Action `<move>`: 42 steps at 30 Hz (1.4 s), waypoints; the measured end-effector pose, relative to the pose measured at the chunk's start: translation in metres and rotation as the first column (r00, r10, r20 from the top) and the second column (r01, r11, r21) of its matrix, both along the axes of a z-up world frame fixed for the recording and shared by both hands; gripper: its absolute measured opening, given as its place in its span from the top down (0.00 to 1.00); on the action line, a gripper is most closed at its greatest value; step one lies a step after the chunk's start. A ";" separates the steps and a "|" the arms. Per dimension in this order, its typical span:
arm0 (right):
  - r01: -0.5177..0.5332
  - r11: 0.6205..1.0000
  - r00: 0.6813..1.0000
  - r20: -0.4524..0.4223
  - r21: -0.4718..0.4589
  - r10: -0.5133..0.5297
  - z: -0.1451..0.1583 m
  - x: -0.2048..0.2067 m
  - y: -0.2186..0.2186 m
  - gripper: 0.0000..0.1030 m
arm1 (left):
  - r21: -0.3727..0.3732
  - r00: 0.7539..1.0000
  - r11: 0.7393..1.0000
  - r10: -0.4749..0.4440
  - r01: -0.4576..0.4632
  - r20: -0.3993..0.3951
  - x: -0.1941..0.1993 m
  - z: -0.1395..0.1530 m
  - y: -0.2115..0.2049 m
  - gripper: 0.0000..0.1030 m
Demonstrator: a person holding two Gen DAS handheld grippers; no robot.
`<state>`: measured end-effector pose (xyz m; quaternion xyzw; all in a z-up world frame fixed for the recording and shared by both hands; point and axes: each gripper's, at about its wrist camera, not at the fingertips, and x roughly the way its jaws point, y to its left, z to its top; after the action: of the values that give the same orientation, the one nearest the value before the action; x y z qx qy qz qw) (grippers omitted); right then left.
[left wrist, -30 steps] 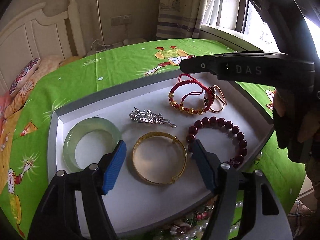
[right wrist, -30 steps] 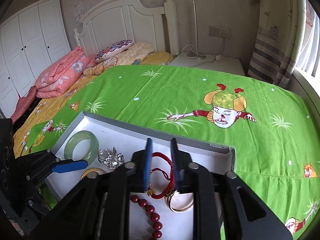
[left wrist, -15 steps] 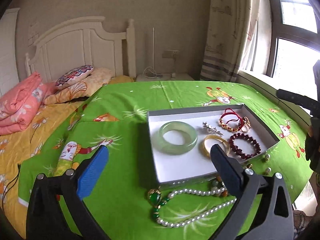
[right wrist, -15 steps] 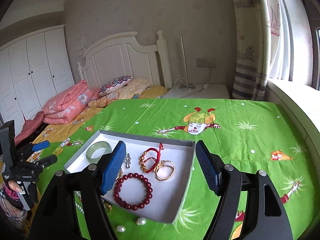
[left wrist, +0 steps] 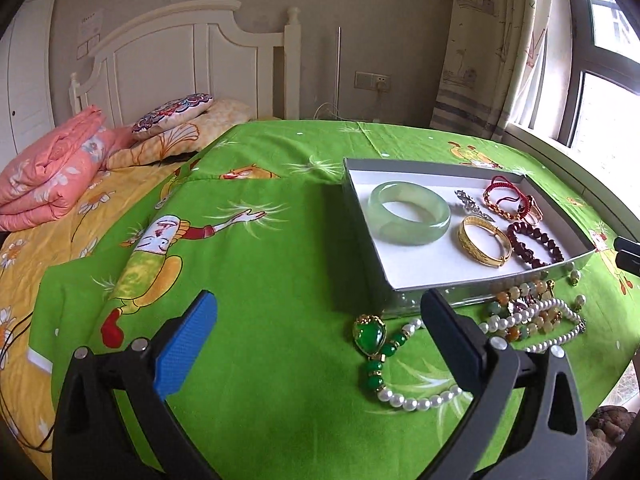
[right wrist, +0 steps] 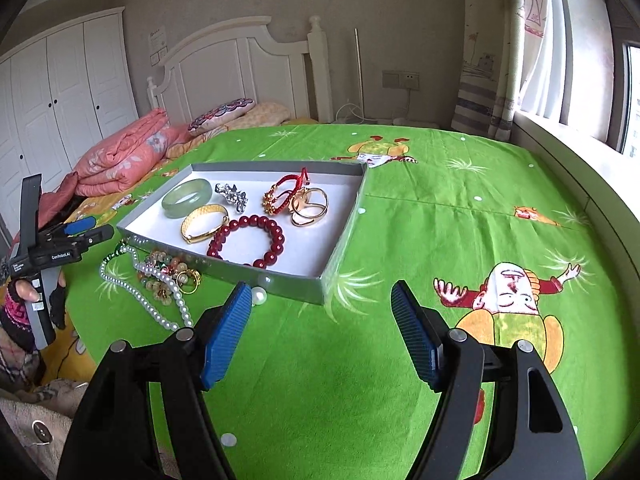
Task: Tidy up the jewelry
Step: 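Withdraw both open tools from the tray toward the remaining jewelry, then grasp the white pearl necklace with the right tool and lift it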
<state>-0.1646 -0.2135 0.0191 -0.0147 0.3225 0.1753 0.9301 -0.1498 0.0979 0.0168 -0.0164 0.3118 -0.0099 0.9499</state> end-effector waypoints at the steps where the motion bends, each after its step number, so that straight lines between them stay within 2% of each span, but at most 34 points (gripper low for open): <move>1: -0.004 1.000 1.000 -0.008 -0.004 0.004 -0.002 0.000 0.003 0.35 | -0.003 1.000 1.000 -0.002 0.002 -0.001 0.000 0.000 0.000 0.02; 3: -0.015 1.000 1.000 -0.017 -0.015 0.015 -0.006 0.001 0.010 0.42 | -0.009 1.000 1.000 -0.006 0.006 -0.009 0.002 -0.002 0.001 0.02; 5: -0.026 0.999 0.999 -0.024 -0.032 0.025 -0.009 0.000 0.020 0.54 | -0.022 1.000 1.000 -0.014 0.014 -0.015 0.003 -0.003 0.003 0.02; 11: -0.116 0.990 0.993 -0.043 -0.075 0.113 -0.017 -0.008 0.056 0.63 | -0.043 1.000 0.999 -0.014 0.013 -0.011 0.002 -0.003 0.006 0.02; 17: -0.198 0.971 0.980 -0.039 -0.135 0.194 -0.016 -0.011 0.087 0.66 | -0.054 1.000 0.998 -0.018 0.018 0.000 -0.006 -0.005 0.004 0.02; 22: -0.266 0.933 0.964 -0.039 -0.241 0.265 -0.017 -0.013 0.114 0.74 | -0.045 0.999 0.998 -0.039 0.039 0.002 -0.016 -0.008 0.000 0.02; 27: -0.314 0.900 0.949 -0.090 -0.302 0.301 -0.024 -0.008 0.131 0.80 | -0.047 0.999 0.998 -0.050 0.050 0.006 -0.027 -0.011 0.002 0.02; 31: -0.324 0.901 0.946 -0.109 -0.288 0.305 -0.024 0.000 0.134 0.82 | -0.073 0.999 0.996 -0.042 0.042 0.012 -0.033 -0.011 0.008 0.02; 34: -0.342 0.909 0.939 -0.126 -0.240 0.320 -0.024 0.003 0.136 0.91 | -0.089 0.999 0.995 -0.038 0.040 0.021 -0.037 -0.010 0.012 0.02; 38: -0.328 0.908 0.945 -0.085 -0.262 0.317 -0.021 -0.006 0.137 0.91 | -0.090 0.999 0.995 -0.033 0.036 0.030 -0.041 -0.007 0.015 0.02; 42: -0.299 0.912 0.945 0.048 -0.281 0.325 0.005 -0.030 0.132 0.91 | -0.083 0.999 0.996 -0.031 0.034 0.038 -0.047 -0.003 0.017 0.02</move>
<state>-0.1944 -0.0820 0.0242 -0.2007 0.2928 0.2751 0.8935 -0.1972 0.1151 0.0138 -0.0509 0.2938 -0.0384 0.9537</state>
